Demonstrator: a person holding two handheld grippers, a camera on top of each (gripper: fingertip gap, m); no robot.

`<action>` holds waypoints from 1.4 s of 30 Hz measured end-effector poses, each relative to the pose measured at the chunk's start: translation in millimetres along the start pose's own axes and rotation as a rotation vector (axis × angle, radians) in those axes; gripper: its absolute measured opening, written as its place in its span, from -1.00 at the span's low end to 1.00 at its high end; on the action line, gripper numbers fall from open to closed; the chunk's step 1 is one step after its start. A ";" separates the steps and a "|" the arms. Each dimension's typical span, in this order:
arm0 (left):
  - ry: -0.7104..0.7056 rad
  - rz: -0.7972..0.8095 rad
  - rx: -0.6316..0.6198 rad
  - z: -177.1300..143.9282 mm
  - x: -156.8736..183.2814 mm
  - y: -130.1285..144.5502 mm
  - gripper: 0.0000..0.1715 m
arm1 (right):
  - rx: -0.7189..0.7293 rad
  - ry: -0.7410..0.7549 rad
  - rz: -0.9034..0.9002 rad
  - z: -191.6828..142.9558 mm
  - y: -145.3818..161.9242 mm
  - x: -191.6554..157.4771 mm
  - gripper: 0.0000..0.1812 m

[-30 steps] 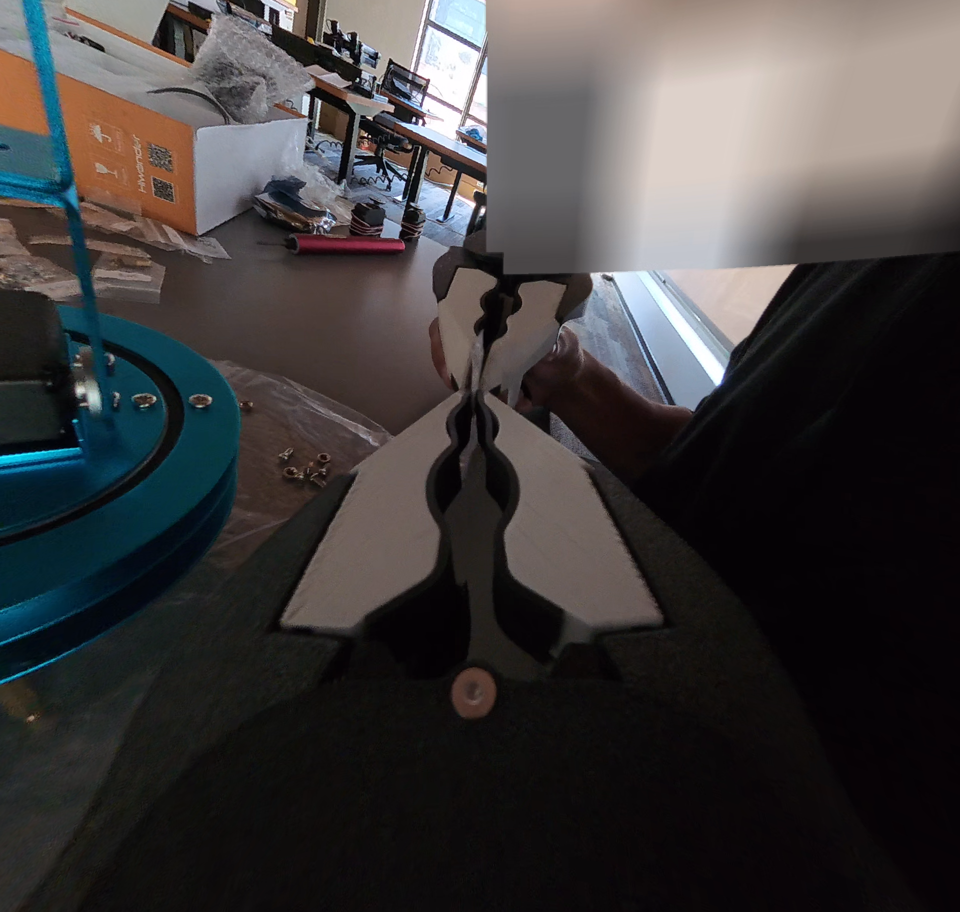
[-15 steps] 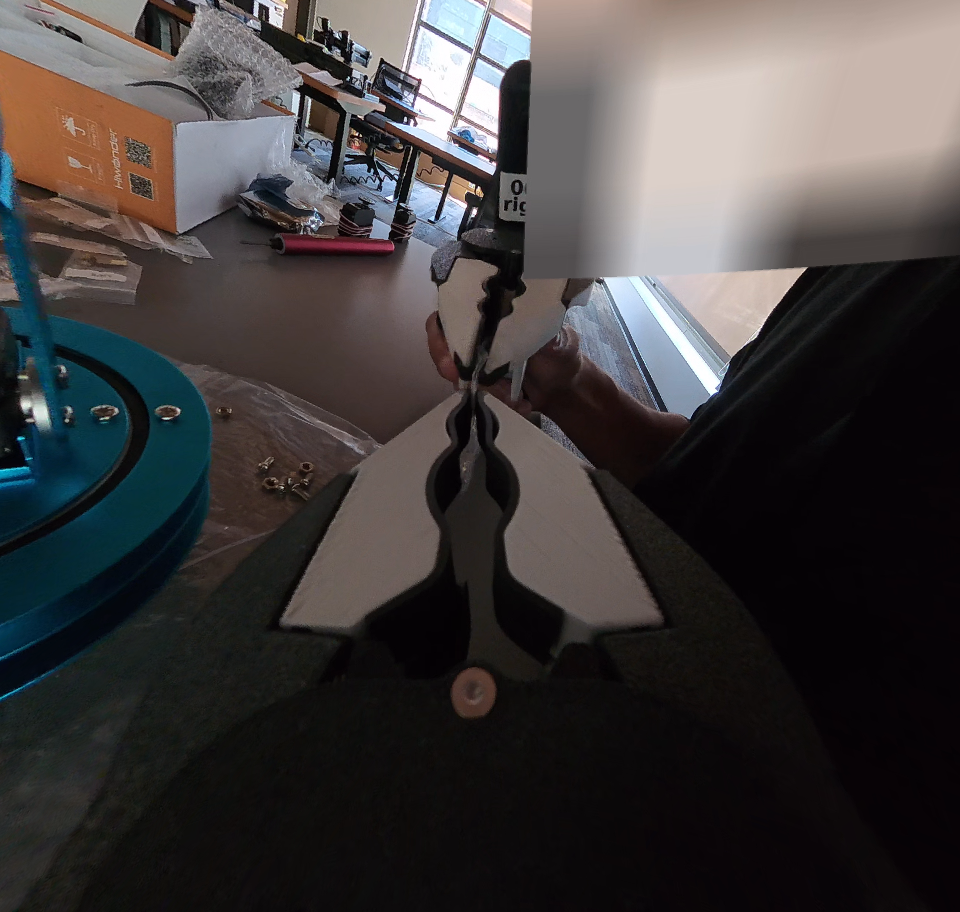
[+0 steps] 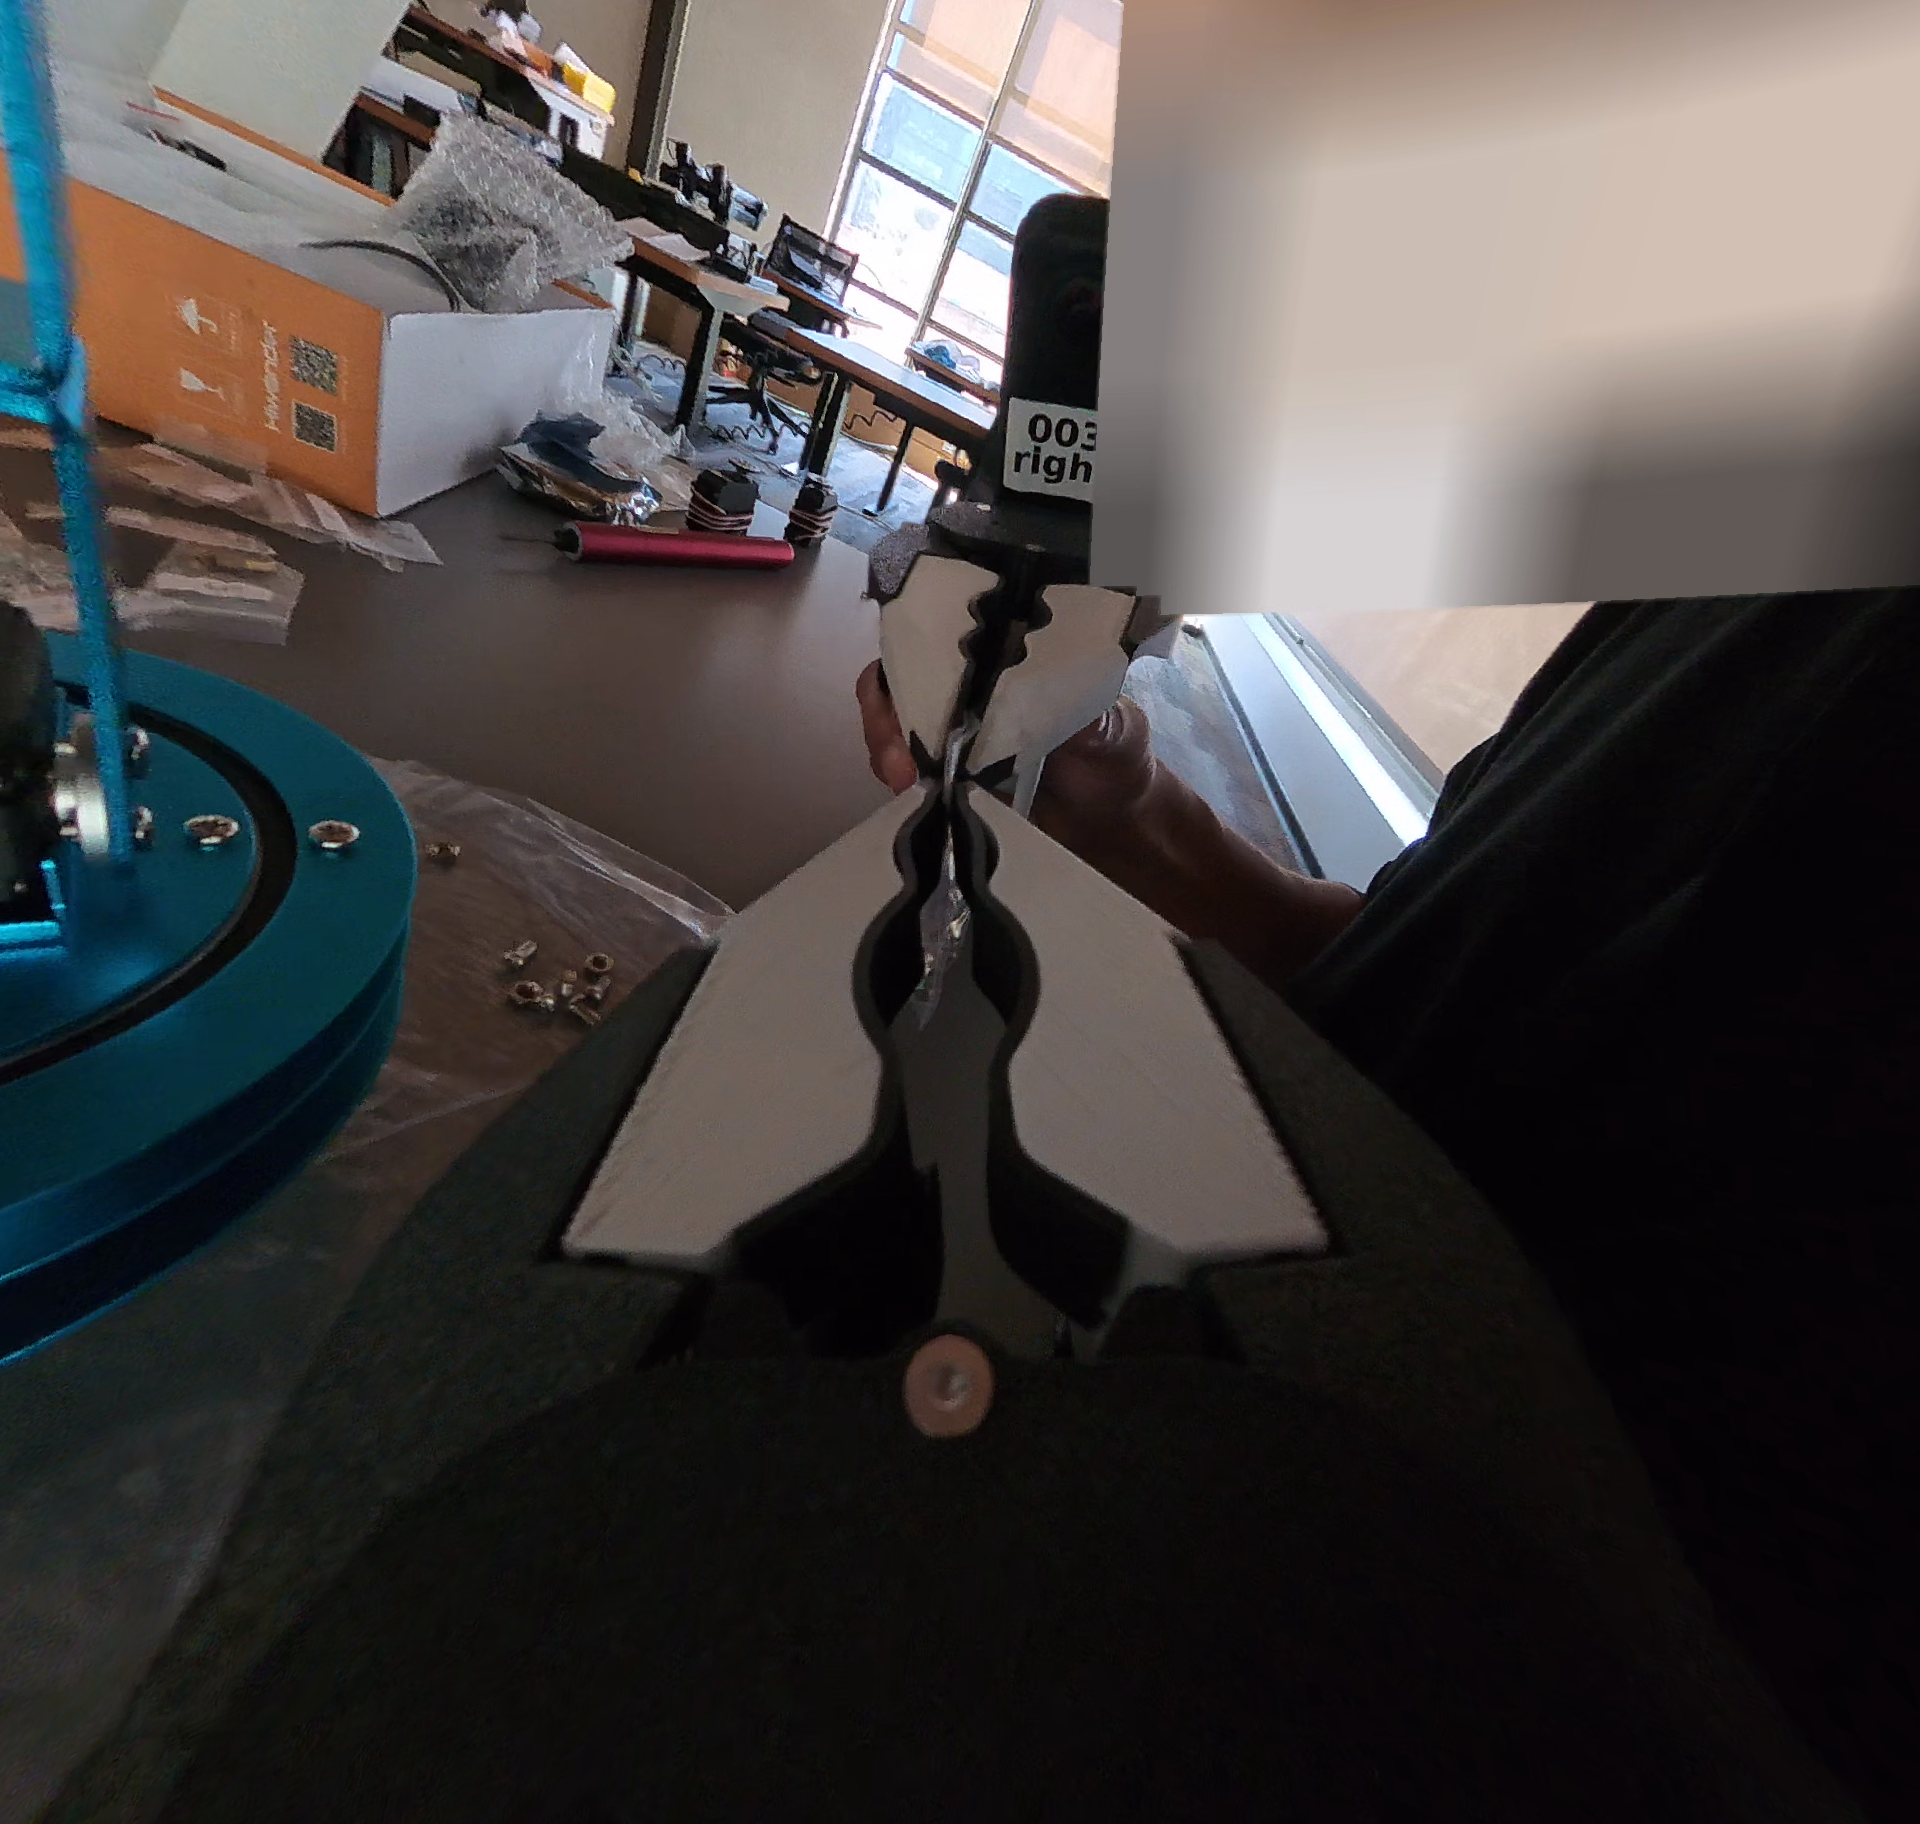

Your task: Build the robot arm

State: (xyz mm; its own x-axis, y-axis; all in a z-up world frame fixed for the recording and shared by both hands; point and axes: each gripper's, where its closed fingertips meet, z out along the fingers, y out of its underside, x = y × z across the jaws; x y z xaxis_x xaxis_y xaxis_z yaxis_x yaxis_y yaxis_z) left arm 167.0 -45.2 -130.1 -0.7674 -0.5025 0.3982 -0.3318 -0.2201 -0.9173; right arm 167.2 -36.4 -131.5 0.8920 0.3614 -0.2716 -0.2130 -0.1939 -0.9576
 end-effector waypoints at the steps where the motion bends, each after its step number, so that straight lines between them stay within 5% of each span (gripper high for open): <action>1: 0.007 0.019 0.008 -1.1 3.3 -1.1 -1.00 | 0.004 -0.019 -0.006 0.2 -1.5 -3.7 -1.00; 7: 0.001 0.050 -0.043 -7.3 6.9 6.8 -1.00 | -0.045 -0.057 -0.013 4.6 4.8 -11.0 -1.00; 11: -0.109 0.108 -0.108 -21.6 -10.4 10.7 -1.00 | -0.088 0.053 0.012 -2.5 6.6 17.1 -1.00; 14: -0.245 0.165 -0.186 -46.3 -28.2 17.0 -0.94 | -0.200 0.424 -0.002 -51.1 -11.0 106.5 -1.00; 17: -0.348 0.205 -0.215 -69.1 -33.7 25.9 -0.92 | -0.442 0.897 -0.279 -112.6 -27.7 217.0 -1.00; 19: -0.409 0.206 -0.206 -83.7 -29.8 30.6 -0.91 | -0.614 1.032 -0.348 -127.9 -16.9 263.9 -1.00; 21: -0.471 0.206 -0.185 -102.4 -19.2 34.5 -0.90 | -0.650 1.002 -0.263 -119.1 4.7 277.2 -0.91; 25: -0.548 0.171 -0.078 -145.7 11.3 41.7 -0.83 | -0.460 0.895 0.009 -102.4 16.7 223.5 -0.58; 31: -0.702 0.081 0.038 -212.3 46.6 61.8 -0.77 | -0.112 0.594 0.092 -49.8 8.0 75.0 -0.64; 34: -0.844 0.095 0.071 -244.0 56.5 72.1 -0.77 | -0.067 0.448 0.033 -14.4 10.6 25.2 -0.64; 42: -1.059 0.122 0.078 -275.1 61.3 94.3 -0.76 | -0.102 0.489 -0.156 11.1 23.4 33.4 -0.67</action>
State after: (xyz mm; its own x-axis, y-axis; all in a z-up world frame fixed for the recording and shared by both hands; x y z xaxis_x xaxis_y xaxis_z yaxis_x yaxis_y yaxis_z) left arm -62.2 133.3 -192.7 0.0863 -0.9868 0.1372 -0.2201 -0.1532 -0.9634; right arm 187.6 -18.7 -164.1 0.9971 -0.0707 -0.0266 -0.0447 -0.2685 -0.9622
